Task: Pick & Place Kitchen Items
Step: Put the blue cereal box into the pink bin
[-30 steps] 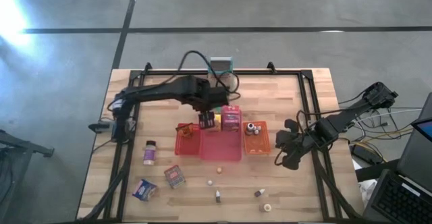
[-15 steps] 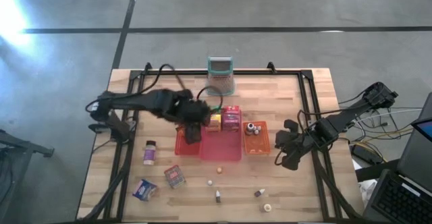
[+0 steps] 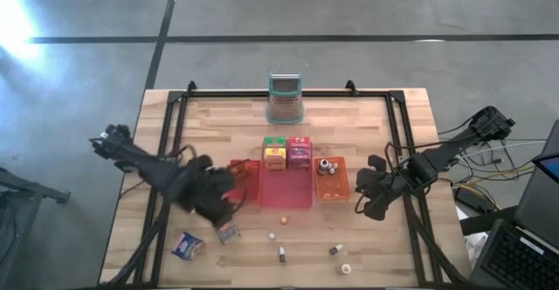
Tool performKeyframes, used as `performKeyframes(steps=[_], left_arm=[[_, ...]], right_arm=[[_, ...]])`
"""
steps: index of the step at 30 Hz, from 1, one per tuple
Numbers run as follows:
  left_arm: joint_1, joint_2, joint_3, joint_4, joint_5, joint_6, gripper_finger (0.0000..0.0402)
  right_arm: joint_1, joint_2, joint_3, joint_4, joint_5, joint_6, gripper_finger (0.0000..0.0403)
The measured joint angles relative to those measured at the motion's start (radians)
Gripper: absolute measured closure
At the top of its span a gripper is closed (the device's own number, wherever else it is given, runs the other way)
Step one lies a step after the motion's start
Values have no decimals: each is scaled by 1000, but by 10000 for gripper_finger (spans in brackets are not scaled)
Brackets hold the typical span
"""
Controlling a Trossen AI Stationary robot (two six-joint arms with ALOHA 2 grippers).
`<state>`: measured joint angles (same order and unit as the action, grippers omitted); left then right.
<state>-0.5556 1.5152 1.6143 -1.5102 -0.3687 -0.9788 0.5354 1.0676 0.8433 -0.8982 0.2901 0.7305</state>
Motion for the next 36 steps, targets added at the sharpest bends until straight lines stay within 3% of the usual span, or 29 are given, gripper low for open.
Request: performKeyframes(steps=[7, 23, 29, 36], left_arm=[[-158, -16, -79, -1, 49, -389, 169], [-355, -5, -83, -2, 277, -924, 180], [-462, 49, -73, -2, 277, -1065, 180], [-533, 140, 27, -38, 228, -1079, 180]], right_arm=[[0, 0, 0, 0, 0, -1, 394], [1, 0, 0, -1, -3, 21, 394], [1, 0, 0, -2, -3, 21, 394], [0, 0, 0, -1, -3, 22, 394]])
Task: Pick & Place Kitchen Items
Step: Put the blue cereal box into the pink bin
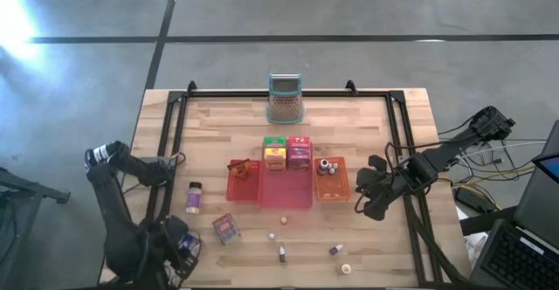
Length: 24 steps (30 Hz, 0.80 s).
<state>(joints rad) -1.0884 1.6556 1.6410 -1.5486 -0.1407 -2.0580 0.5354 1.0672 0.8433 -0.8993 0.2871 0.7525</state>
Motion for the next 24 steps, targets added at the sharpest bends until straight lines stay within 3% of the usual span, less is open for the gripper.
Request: performKeyframes(steps=[9, 24], left_arm=[[-39, 87, 57, -22, -40, -39, 180], [-30, 70, 49, -22, -41, 26, 180]], right_arm=[[-46, 0, 0, -3, 25, 30, 394], [-222, 0, 0, -1, 81, 1, 394]])
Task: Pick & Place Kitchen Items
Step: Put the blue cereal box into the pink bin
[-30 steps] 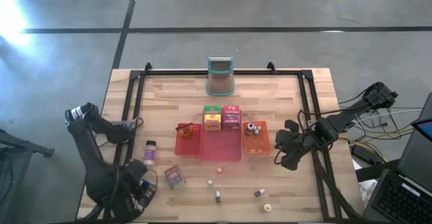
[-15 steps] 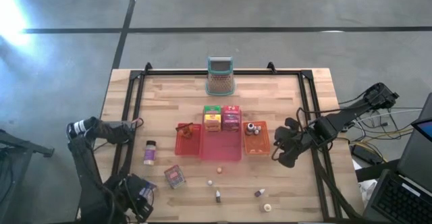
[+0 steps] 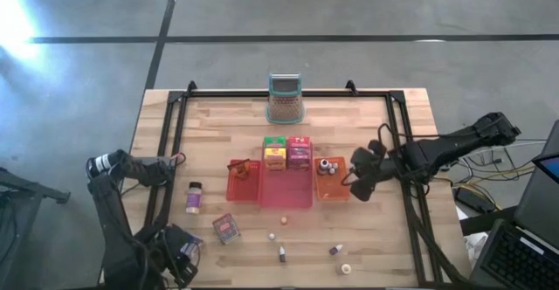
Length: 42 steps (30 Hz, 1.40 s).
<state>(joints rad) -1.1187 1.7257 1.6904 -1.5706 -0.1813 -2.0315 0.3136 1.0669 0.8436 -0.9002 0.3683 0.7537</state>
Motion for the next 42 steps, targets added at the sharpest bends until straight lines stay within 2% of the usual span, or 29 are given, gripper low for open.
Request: performKeyframes(steps=[7, 12, 18, 24, 34, 42], left_arm=[[27, -17, -44, 0, 8, 14, 180], [31, -21, -80, -1, 46, 14, 180], [32, -23, -86, 0, 50, 7, 180], [32, -23, -92, 1, 50, -35, 180], [57, -24, -92, 36, 90, -57, 180], [75, -24, -92, 35, 98, -53, 180]], right_arm=[[0, -33, 0, 70, 63, -77, 394], [97, -118, 0, 71, 203, -49, 394], [177, -202, -1, 77, 213, -5, 394], [225, -222, -2, 74, 220, -5, 394], [371, -225, -2, 22, 412, 13, 394], [409, -280, -3, -76, 457, 92, 394]])
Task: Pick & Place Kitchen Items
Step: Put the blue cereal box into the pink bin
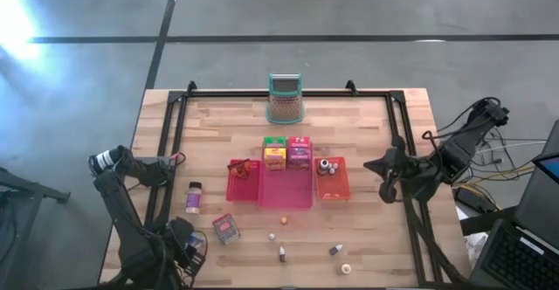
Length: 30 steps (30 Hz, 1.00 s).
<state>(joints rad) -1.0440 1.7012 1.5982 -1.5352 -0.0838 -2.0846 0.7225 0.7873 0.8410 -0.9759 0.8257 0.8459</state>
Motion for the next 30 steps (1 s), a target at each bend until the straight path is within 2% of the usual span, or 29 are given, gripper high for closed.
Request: performKeyframes(steps=[3, 8, 30], left_arm=[[2, 0, -3, 1, 3, 0, 180], [11, 0, -41, 17, 72, -1, 180], [48, -28, -157, 139, 98, 66, 180]], right_arm=[[0, -28, 0, -6, -1, -6, 394], [0, -66, 0, -16, -4, -8, 394], [-1, -78, 0, -16, -12, -10, 394]])
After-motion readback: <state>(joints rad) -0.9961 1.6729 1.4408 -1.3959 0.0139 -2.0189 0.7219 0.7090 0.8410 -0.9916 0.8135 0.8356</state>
